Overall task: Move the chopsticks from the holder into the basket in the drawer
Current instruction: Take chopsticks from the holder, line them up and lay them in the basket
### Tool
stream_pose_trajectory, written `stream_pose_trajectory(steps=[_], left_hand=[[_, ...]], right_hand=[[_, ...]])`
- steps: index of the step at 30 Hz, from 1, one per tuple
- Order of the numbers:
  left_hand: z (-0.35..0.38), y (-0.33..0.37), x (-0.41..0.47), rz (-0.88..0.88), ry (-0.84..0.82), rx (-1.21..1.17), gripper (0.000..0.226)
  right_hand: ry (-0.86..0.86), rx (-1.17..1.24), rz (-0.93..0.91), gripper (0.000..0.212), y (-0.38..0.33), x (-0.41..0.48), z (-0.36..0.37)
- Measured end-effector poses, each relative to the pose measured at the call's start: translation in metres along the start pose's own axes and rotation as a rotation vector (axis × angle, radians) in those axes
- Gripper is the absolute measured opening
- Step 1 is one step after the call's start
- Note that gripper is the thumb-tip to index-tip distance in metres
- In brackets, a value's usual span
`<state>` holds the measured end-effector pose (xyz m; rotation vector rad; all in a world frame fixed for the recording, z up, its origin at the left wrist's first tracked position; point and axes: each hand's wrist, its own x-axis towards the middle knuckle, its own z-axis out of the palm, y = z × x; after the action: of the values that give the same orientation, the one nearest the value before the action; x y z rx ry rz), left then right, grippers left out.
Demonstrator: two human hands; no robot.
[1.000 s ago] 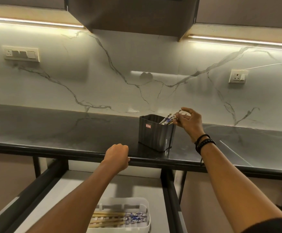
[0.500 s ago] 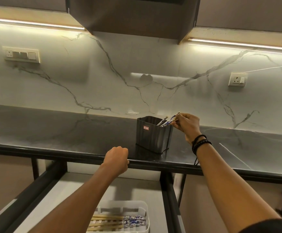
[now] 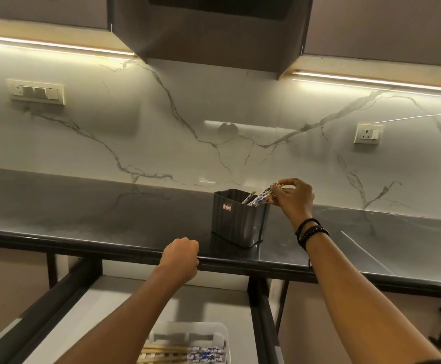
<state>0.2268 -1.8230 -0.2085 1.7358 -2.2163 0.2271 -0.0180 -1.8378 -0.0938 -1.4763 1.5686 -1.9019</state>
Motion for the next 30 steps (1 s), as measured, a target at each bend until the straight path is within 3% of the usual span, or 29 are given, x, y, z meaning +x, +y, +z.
stream_pose_trajectory(steps=[5,12,17,19,22,24,27,30], left_hand=[[0.0,-0.002,-0.002,-0.007,-0.02,0.016,0.018],[0.004,-0.007,-0.007,-0.02,-0.035,-0.046,0.022],[-0.006,-0.007,-0.008,-0.071,-0.212,-0.101,0.038],[-0.007,0.002,-0.014,-0.104,-0.182,-0.148,0.041],[-0.012,0.031,-0.023,-0.111,-0.001,-0.403,0.044],[-0.027,0.058,-0.024,-0.12,0.009,-0.682,0.042],[-0.057,0.095,-0.019,-0.241,-0.201,-1.245,0.05],[-0.078,0.114,-0.009,-0.234,-0.414,-1.705,0.07]], right_hand=[[-0.026,0.025,-0.009,0.028,-0.01,-0.002,-0.005],[-0.038,0.046,-0.059,0.017,-0.035,0.0,-0.026],[-0.045,0.063,-0.108,0.011,-0.054,-0.003,-0.046],[-0.047,0.065,-0.13,0.01,-0.06,-0.007,-0.053],[-0.052,0.079,-0.166,0.011,-0.065,-0.016,-0.06],[-0.052,0.092,-0.195,0.012,-0.068,-0.025,-0.063],[-0.04,0.064,-0.261,0.016,-0.069,-0.042,-0.066],[-0.022,0.011,-0.347,0.019,-0.067,-0.067,-0.069]])
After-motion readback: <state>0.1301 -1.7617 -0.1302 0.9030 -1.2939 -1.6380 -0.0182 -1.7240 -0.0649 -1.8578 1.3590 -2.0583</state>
